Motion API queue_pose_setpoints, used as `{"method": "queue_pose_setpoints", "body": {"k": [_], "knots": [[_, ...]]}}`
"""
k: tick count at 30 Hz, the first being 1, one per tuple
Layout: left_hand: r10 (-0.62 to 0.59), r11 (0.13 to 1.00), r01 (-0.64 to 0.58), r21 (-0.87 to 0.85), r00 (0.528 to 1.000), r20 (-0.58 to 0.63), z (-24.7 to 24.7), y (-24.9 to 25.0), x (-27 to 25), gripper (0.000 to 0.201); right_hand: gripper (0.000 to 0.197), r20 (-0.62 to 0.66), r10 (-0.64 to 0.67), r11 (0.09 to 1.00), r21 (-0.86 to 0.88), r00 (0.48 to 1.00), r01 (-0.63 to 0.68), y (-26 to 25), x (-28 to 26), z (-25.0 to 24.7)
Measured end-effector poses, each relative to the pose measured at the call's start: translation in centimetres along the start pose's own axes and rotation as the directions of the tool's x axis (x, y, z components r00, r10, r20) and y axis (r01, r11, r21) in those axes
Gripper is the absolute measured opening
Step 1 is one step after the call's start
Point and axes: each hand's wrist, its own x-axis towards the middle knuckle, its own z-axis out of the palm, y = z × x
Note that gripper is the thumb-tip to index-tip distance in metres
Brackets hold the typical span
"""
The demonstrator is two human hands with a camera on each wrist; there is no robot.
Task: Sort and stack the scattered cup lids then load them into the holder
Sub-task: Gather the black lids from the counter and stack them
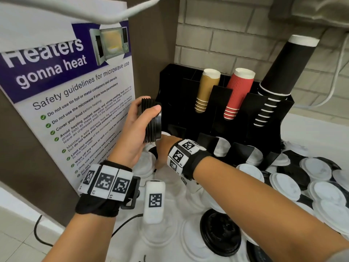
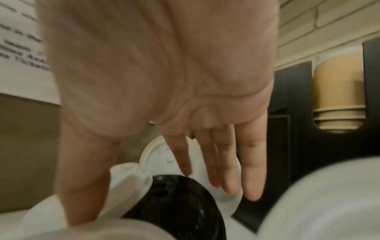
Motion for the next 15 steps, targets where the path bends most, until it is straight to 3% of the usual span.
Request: {"method": "queue_pose_setpoints", "body": {"k": [2, 6, 11, 15], "knots": [[0.0, 1.0, 0.0, 0.002, 1.0, 0.0, 0.0, 0.0, 0.1, 0.039, 0.079, 0.051, 0.006, 0.998, 0.057, 0.999, -0.009, 0.2, 0.5, 0.3], [0.0, 1.0, 0.0, 0.018, 1.0, 0.005, -0.1, -0.1, 0.2, 0.044, 0.096, 0.202, 0.026, 1.0, -0.016, 0.979, -0.023, -0.1, 1.1, 0.8], [-0.01, 0.999, 0.01, 0.044, 1.0, 0.013, 0.1, -0.1, 0.5, 0.048, 0.079, 0.067, -0.013, 0.998, 0.056, 0.998, 0.009, 0.7, 1.0, 0.9], [-0.011, 0.997, 0.008, 0.078, 0.999, 0.042, 0.5, -0.2, 0.8, 0.036, 0.069, -0.005, 0.034, 0.998, 0.056, 0.999, -0.034, 1.5, -0.1, -0.7]]}}
